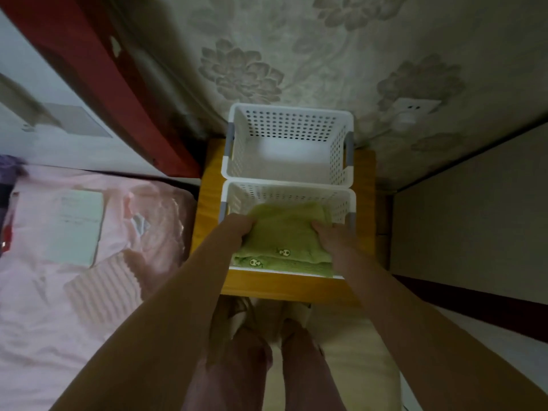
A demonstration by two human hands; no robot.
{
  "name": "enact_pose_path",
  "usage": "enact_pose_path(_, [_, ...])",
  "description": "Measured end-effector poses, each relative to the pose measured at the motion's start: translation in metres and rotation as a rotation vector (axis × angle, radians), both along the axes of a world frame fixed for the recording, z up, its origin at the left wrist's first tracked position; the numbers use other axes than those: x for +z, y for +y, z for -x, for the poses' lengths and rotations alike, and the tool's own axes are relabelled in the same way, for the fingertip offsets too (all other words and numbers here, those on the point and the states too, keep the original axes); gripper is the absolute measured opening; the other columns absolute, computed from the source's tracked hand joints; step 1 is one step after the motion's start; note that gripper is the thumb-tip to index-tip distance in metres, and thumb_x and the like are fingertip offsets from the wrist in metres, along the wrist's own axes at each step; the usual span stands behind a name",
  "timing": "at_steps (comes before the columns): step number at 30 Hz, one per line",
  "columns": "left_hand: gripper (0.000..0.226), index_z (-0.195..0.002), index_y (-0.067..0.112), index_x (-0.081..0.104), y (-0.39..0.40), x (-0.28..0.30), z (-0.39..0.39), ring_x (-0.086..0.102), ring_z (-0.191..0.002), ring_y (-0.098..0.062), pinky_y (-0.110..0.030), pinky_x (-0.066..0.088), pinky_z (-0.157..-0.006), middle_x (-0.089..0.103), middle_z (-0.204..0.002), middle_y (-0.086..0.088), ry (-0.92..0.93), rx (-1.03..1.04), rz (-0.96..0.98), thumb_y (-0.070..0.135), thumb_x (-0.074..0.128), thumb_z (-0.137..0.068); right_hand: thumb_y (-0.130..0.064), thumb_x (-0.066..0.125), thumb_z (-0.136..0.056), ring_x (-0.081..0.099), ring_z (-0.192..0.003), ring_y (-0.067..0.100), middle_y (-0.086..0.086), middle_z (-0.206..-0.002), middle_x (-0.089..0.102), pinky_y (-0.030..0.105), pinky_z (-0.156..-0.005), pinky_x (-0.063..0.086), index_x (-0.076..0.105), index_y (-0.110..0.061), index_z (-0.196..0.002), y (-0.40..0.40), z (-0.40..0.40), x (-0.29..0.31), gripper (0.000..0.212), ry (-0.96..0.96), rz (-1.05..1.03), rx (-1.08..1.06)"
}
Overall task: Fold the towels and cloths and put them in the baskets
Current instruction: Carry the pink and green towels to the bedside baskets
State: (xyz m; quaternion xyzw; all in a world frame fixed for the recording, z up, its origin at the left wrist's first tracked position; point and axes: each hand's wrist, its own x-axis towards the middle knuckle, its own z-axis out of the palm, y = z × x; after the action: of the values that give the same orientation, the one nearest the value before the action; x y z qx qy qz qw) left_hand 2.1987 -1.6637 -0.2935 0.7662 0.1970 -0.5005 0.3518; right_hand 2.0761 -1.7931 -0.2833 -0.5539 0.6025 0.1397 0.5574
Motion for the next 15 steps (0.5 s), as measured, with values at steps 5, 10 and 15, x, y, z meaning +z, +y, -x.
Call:
enact_pose_path(5, [0.039, -0.128, -0.007, 0.046, -0.010, -0.023, 0.002, 0.051, -0.099, -0.031, -0.038, 0.047, -0.090, 0.052, -0.107, -0.016, -0.074, 0.017, -0.002, 0.020, 0.047, -0.100, -0.025, 0.050, -0.097, 0.045, -0.125, 0.033, 0.015, -0.140, 0.045, 0.038, -0.101, 0.040, 0.037, -0.007, -0.143, -0.001, -0.002, -0.031, 0.051, -0.032, 0.006, -0.054])
enact_pose_path(10, [0.035, -0.128, -0.001, 0.047, -0.004, -0.049, 0.011, 0.054, -0.100, -0.030, -0.039, 0.049, -0.084, 0.055, -0.097, -0.010, -0.147, -0.007, 0.029, 0.017, 0.045, -0.099, -0.017, 0.053, -0.095, 0.049, -0.122, 0.029, 0.007, -0.139, 0.047, 0.050, -0.100, 0.045, 0.035, -0.026, -0.144, 0.009, 0.004, -0.061, 0.053, -0.116, 0.022, -0.098])
enact_pose_path(15, [0.035, -0.129, 0.012, 0.050, -0.001, -0.075, 0.017, 0.054, -0.108, -0.031, -0.051, 0.048, -0.095, 0.057, -0.117, -0.013, -0.246, -0.025, -0.002, 0.024, 0.050, -0.097, -0.016, 0.043, -0.101, 0.039, -0.134, 0.029, 0.009, -0.149, 0.037, 0.041, -0.108, 0.034, 0.020, -0.022, -0.151, 0.012, -0.001, -0.080, 0.056, -0.107, 0.067, -0.023])
